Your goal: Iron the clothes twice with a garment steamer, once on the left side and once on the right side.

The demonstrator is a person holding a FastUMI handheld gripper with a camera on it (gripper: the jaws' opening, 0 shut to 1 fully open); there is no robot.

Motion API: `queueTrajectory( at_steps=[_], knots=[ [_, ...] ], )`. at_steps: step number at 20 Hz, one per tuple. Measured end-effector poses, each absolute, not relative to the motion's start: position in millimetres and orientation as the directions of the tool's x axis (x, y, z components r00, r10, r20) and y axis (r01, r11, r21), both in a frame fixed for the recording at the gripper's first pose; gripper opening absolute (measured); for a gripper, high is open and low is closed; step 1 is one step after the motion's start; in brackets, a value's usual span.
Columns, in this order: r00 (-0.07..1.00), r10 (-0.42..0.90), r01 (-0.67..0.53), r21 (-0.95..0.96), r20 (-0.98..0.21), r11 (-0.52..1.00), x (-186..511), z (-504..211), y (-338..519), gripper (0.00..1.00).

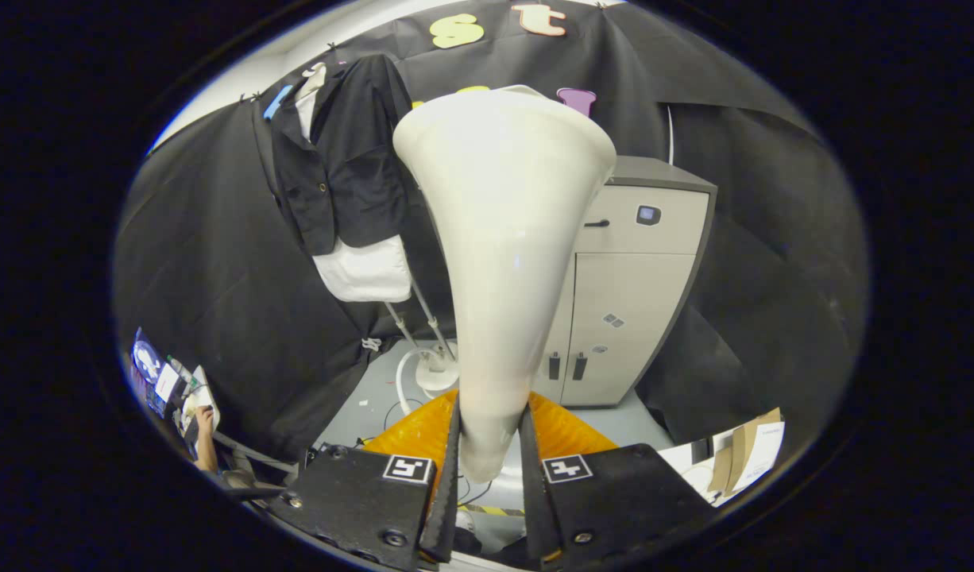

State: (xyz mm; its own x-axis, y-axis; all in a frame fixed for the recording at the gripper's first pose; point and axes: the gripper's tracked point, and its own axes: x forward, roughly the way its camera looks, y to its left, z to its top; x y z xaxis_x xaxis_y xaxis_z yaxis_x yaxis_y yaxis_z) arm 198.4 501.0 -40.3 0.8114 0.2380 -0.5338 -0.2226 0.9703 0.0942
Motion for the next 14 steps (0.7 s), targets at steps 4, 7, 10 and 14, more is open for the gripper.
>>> queueTrajectory(
  at_steps=[4,7,10,14],
  knots=[
    [0.817,0.227,-0.202,0.106,-0.530,0.974,199,-38,497,0.37],
    [0.829,0.215,-0.192,0.099,-0.517,0.976,202,-33,494,0.37],
    [0.834,0.211,-0.183,0.106,-0.509,0.977,202,-31,492,0.37],
    [0.833,0.214,-0.182,0.114,-0.510,0.977,202,-32,491,0.37]
  ],
)
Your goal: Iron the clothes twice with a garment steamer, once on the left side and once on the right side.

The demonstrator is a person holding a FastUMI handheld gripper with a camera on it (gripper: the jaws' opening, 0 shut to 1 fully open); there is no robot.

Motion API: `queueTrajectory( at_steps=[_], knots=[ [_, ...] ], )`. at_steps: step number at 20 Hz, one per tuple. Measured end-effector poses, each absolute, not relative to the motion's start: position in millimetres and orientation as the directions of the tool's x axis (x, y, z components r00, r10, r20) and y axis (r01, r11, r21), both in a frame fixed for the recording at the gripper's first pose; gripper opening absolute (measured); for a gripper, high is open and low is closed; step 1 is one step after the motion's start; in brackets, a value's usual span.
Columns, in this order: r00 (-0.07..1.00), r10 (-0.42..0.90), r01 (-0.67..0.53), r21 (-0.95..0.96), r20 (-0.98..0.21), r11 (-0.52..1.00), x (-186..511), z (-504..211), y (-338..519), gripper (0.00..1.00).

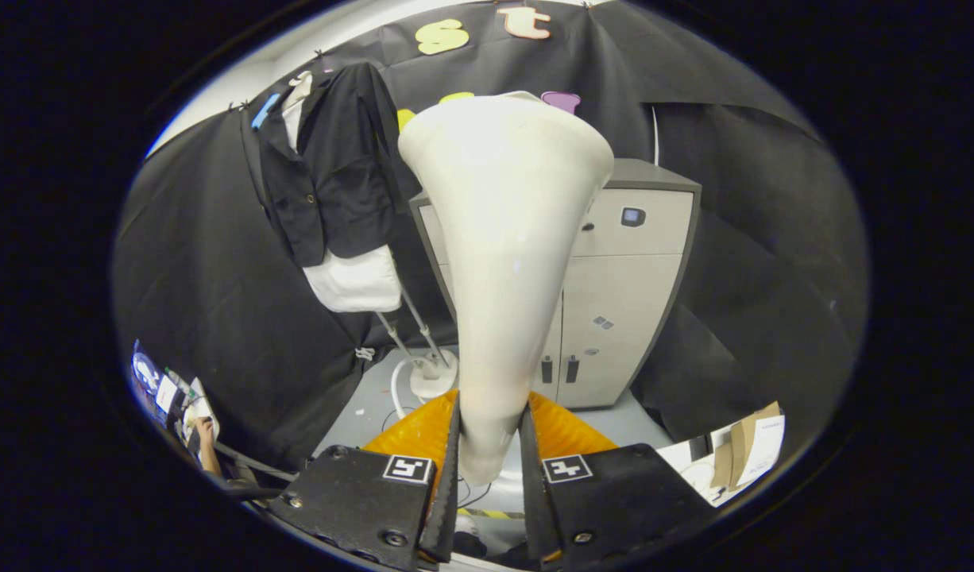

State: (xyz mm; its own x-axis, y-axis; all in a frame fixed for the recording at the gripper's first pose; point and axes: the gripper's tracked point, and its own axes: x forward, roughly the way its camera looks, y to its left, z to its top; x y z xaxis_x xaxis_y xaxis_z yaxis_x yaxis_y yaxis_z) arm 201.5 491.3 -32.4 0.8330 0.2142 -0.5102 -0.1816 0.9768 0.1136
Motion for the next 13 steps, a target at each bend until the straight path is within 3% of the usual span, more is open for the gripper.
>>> queueTrajectory(
  at_steps=[13],
  knots=[
    [0.831,0.221,-0.188,0.115,-0.511,0.975,194.6,-32.2,489.5,0.37]
  ],
)
